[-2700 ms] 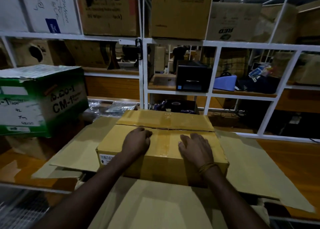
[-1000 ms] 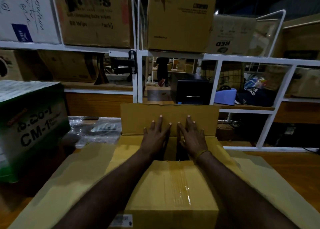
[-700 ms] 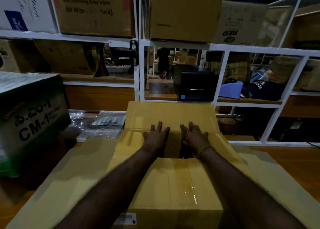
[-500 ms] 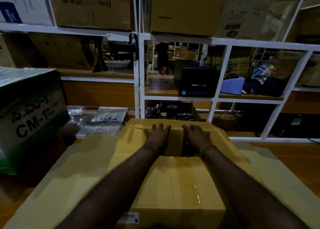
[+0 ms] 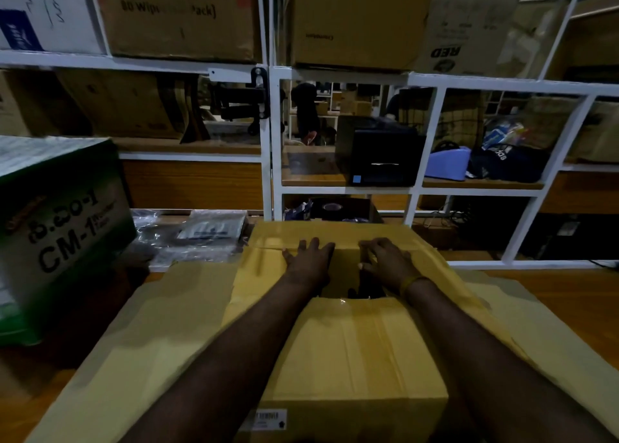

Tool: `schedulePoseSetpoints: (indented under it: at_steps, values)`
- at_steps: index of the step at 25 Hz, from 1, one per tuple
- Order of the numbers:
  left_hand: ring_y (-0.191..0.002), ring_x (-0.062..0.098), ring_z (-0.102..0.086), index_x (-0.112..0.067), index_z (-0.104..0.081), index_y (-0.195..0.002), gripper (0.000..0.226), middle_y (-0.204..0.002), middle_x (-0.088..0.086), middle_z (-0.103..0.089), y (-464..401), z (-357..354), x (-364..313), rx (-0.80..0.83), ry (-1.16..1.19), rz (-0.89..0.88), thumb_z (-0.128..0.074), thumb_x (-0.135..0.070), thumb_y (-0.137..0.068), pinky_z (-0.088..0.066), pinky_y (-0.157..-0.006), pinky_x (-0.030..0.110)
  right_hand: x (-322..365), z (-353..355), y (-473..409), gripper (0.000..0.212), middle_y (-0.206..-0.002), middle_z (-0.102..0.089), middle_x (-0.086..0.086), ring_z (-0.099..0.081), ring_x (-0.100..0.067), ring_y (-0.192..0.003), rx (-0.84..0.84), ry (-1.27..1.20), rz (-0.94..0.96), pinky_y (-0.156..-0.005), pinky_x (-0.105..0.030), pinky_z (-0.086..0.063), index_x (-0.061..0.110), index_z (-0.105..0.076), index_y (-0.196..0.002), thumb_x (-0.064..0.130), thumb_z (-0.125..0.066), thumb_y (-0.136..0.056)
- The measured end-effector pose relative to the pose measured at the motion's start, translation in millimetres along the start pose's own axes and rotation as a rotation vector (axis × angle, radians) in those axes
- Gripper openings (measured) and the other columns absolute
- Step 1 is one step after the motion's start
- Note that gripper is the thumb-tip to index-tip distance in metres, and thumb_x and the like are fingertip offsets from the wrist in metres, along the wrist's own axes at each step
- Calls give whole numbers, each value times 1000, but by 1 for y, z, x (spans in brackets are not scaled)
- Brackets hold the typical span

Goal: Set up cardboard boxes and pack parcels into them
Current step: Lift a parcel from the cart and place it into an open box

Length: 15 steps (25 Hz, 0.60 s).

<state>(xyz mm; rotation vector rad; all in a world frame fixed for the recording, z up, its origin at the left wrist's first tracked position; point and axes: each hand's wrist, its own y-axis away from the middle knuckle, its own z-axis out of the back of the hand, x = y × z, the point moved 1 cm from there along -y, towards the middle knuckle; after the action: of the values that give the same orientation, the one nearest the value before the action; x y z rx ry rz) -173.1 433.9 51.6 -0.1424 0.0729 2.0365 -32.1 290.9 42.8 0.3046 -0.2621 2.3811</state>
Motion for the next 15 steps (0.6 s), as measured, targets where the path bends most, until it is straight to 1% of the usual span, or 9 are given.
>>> schedulePoseSetpoints:
  at_steps: [1,3,5,7,8,10,11,12,15]
  values:
    - [-144,39,-23,-30,-29,-152,66,-154,11,-27,4,4,0,0,24,2,-61,-25,-95,-23,-107,75,2,4,6,59,-155,-30,-4,-33,-29,-141,-25,-69,4,-113,-58,-28,34,-39,-146,44,-61,-93]
    - [-138,36,-34,-31,-37,-149,58,-148,10,-36,17,11,-2,6,76,31,-60,-29,-96,-31,-107,70,9,17,22,58,-149,-38,-6,-43,-28,-133,-31,-185,25,-110,-46,-39,31,-43,-145,47,-61,-93]
    - [-125,31,-48,-30,-45,-144,53,-139,8,-47,32,15,-3,-50,144,41,-61,-33,-93,-43,-102,57,19,30,44,59,-140,-49,-5,-52,-23,-122,37,-248,59,-102,-37,-45,31,-46,-144,52,-62,-91]
    - [-107,21,-59,-27,-59,-129,38,-126,3,-61,52,16,-4,-160,240,-4,-62,-31,-92,-53,-90,40,28,41,70,63,-134,-56,-2,-55,-19,-116,155,-274,72,-99,-35,-47,31,-50,-141,57,-65,-86]
    - [-98,16,-62,-26,-64,-120,29,-118,0,-66,65,17,-6,-184,274,-20,-62,-30,-92,-55,-84,35,31,45,85,64,-132,-58,0,-55,-17,-115,227,-266,64,-98,-36,-47,31,-51,-140,58,-67,-83]
    - [-86,11,-62,-23,-68,-108,18,-104,-3,-69,91,22,-12,-178,262,-46,-63,-32,-93,-56,-77,33,37,55,112,63,-133,-58,1,-54,-17,-115,321,-194,47,-98,-37,-47,29,-53,-137,54,-71,-82]
    - [-83,10,-61,-23,-69,-104,16,-100,-4,-69,105,27,-17,-186,237,-59,-64,-34,-93,-56,-75,33,40,60,124,63,-135,-57,1,-53,-19,-118,301,-151,63,-99,-38,-46,29,-54,-137,51,-73,-81]
    - [-83,11,-61,-22,-69,-103,18,-99,-3,-68,118,34,-23,-226,202,-68,-64,-36,-93,-55,-75,32,44,66,134,63,-138,-55,1,-52,-20,-122,231,-115,95,-101,-39,-46,29,-54,-137,50,-74,-81]
    - [-92,17,-61,-23,-69,-115,26,-109,2,-66,158,68,-42,-463,89,-75,-65,-37,-93,-54,-76,33,55,92,172,63,-134,-55,1,-50,-21,-122,-101,-31,207,-102,-44,-44,31,-53,-135,49,-75,-79]
